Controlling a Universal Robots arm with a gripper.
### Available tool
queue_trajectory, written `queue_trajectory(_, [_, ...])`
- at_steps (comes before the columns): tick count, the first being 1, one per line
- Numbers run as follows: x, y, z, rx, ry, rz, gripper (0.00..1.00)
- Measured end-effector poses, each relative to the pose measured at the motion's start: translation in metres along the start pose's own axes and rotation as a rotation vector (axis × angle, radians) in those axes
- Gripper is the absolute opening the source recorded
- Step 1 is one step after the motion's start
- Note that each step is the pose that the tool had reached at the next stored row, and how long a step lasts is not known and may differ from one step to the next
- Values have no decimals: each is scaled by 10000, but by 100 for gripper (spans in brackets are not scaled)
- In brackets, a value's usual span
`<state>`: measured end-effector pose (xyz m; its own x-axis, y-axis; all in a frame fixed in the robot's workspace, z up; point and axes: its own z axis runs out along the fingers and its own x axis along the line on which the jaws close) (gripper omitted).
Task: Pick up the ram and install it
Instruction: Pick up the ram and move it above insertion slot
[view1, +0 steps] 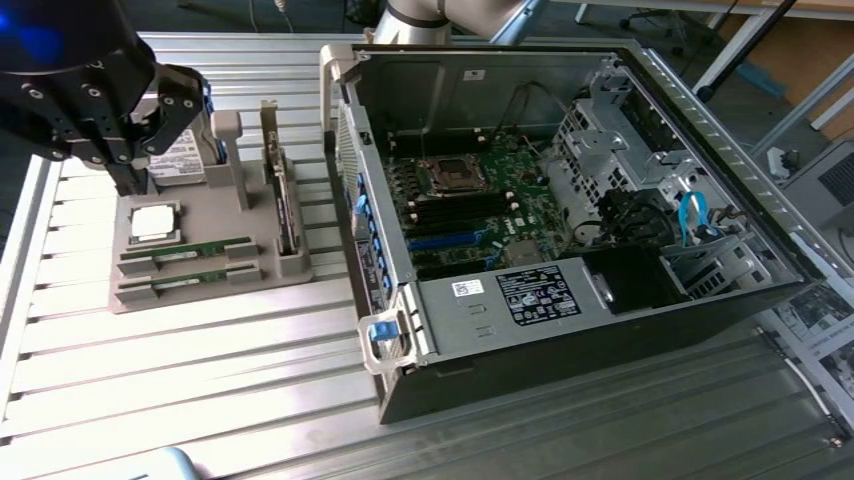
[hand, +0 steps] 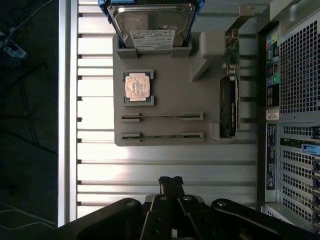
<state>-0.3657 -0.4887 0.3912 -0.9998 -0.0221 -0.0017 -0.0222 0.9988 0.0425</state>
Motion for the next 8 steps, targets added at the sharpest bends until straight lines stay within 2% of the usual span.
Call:
queue_trajectory(4, [0, 0, 0, -1, 20, -462, 11])
queue_trajectory(8, [0, 0, 0, -1, 30, -686, 11])
